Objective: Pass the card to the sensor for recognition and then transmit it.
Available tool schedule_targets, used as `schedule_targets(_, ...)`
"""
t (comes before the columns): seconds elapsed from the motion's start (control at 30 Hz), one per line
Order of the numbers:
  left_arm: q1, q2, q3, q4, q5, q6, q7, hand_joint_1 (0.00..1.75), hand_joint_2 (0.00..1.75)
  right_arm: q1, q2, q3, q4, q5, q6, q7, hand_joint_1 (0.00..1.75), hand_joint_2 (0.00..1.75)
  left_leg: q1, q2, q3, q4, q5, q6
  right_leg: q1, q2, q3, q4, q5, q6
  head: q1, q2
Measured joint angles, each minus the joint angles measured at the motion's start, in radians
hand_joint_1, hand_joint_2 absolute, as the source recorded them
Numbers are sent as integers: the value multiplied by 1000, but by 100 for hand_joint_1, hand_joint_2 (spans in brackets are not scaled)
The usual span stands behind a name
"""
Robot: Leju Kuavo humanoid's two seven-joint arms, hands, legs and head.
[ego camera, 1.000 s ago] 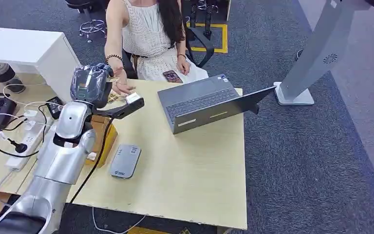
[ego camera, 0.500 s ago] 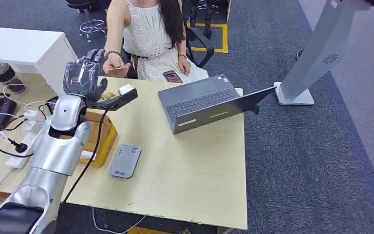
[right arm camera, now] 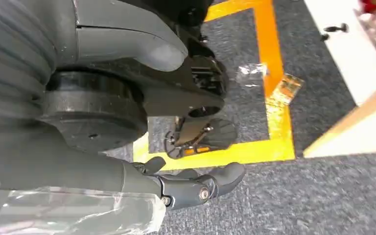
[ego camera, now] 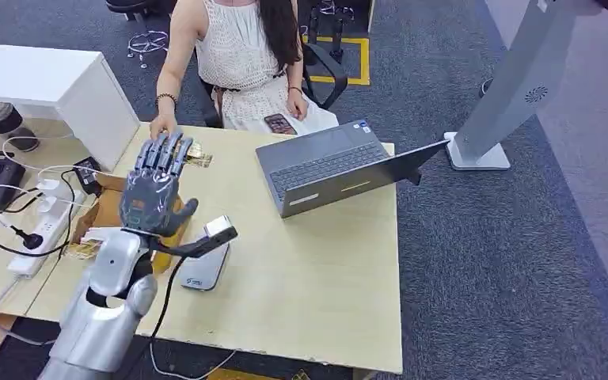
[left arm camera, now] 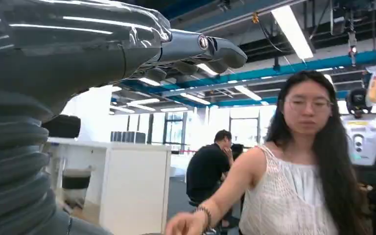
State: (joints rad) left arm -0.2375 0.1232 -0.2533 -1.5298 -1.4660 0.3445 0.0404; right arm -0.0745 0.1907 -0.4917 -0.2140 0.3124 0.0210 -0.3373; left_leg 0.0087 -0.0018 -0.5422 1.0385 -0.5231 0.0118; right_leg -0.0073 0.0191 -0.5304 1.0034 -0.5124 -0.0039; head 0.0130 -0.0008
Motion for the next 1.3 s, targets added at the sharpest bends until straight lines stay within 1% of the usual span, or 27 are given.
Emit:
schedule_targets(0.03, 50, 6, -5, -37, 3, 2, -3, 0, 175, 1, -1, -8, 0, -9, 0, -8, 0, 175, 0, 0, 0, 0, 0, 0, 0, 0, 0, 0, 0, 0, 1, 0)
schedule_targets(0.2, 216, 44, -4, -165, 60, 6, -16, 0, 175, 10, -5, -44, -1, -26, -1, -35, 0, 175, 0, 0, 0, 0, 0, 0, 0, -1, -1, 0, 0, 0, 0, 0)
schedule_targets(0.33, 304, 66, 19, -209, 77, -25, -19, 0, 175, 20, -12, -66, -2, -24, 16, -34, 0, 175, 0, 0, 0, -1, 0, 0, 0, -1, 0, 0, 0, 0, 1, 0)
schedule_targets(0.43, 340, 74, 52, -210, 71, -56, -1, 0, 175, 30, -19, -77, -4, -19, 18, -27, 0, 175, 0, 0, 0, -1, 0, 0, 0, -1, 0, 0, 0, 0, 0, 0)
schedule_targets(0.6, 350, 78, 104, -196, 48, -98, 34, 0, 175, 36, -22, -88, -6, 1, 22, -21, 0, 175, 0, -1, 0, -1, 0, 0, 0, -2, 0, 0, 0, 0, 1, 0)
schedule_targets(0.77, 349, 80, 144, -165, 48, -127, 44, 0, 175, 35, -22, -92, -8, 17, 26, -15, 0, 175, 0, -1, 0, 0, 1, 0, 0, -2, 0, 0, 0, 0, 1, 0)
schedule_targets(1.07, 320, 81, 206, -104, 49, -147, 73, 0, 175, 35, -22, -99, -8, 35, 32, -8, 0, 175, 0, -2, 0, 0, 1, -1, 0, -3, 0, 0, 0, 0, 0, 0)
schedule_targets(1.3, 297, 90, 254, -53, 65, -146, 84, 0, 175, 34, -22, -101, -8, 54, 28, 1, 0, 175, 1, -1, 0, 0, 1, -1, 0, -2, 0, 0, 0, 0, 1, 0)
